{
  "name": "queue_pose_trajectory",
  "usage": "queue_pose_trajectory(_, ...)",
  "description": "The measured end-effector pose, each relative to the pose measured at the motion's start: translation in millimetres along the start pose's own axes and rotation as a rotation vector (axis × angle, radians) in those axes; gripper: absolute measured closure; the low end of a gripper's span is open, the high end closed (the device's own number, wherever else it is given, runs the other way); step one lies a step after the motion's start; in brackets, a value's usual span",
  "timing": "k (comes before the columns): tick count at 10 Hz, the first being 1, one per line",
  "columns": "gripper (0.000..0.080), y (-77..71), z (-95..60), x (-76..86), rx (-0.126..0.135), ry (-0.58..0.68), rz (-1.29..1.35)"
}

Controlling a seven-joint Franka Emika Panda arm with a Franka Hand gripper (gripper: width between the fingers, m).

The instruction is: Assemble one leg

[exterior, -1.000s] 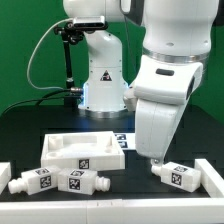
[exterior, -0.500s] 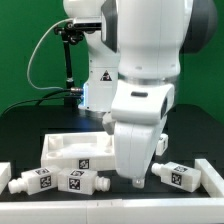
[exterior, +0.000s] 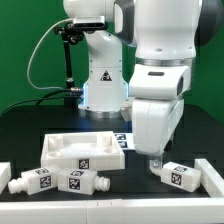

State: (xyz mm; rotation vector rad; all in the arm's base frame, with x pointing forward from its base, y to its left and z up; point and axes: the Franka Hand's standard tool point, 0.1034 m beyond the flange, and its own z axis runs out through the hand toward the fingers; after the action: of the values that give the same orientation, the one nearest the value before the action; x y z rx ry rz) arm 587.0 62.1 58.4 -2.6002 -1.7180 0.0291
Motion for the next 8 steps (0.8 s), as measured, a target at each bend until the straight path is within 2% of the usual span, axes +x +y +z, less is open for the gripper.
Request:
queue_pose_trajectory(1, 0.015, 0.6, 1.1, -2.9, 0.009, -0.006, 0.004)
queue_pose_trajectory(4, 0.015, -2.3, 3.1, -2.0, 0.006, -0.003, 0.053)
queue_pose_trajectory(5, 0.015, -18.9, 11.2, 1.1, 0.008, -0.004, 0.184)
queue_pose_trajectory(6, 0.015, -32.6, 19.1, 5.0, 0.025, -0.016, 0.249)
queue_pose_trajectory(8, 0.015, -43.6, 40.0, 12.4, 0.05, -0.033, 0.307)
